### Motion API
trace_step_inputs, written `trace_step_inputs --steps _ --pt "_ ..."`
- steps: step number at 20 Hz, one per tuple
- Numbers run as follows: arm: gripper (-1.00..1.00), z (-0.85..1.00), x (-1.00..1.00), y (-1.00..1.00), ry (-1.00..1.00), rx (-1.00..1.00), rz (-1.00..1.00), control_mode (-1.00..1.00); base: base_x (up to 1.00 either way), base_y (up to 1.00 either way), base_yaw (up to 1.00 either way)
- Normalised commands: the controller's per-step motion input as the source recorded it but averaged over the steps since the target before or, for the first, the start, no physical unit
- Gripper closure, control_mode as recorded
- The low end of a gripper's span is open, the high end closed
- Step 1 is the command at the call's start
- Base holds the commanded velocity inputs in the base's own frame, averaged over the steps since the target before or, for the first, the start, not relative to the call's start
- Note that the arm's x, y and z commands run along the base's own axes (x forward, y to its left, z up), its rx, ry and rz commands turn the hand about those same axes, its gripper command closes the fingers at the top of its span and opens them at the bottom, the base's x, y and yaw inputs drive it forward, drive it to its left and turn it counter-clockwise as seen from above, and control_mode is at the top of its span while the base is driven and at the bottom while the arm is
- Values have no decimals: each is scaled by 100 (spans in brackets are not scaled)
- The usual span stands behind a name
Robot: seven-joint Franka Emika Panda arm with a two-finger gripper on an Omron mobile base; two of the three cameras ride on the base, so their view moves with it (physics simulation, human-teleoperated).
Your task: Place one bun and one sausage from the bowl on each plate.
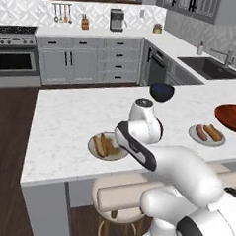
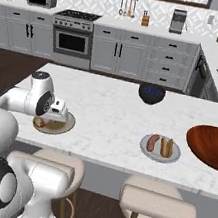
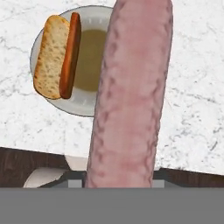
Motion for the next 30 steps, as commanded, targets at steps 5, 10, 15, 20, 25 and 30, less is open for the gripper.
trace_step_inputs --steps 5,10,15,20,25,30 --pt "100 -41 100 35 6 -1 -1 -100 0 0 0" --pt "100 -7 74 0 9 0 -3 -100 0 0 0" --pt "100 -18 1 0 5 0 -1 -100 0 0 0" --pt "100 -61 0 0 0 0 0 -100 0 0 0" --pt "100 -35 0 0 -3 0 0 -100 0 0 0" --pt "100 -20 0 0 -6 0 0 -100 0 0 0"
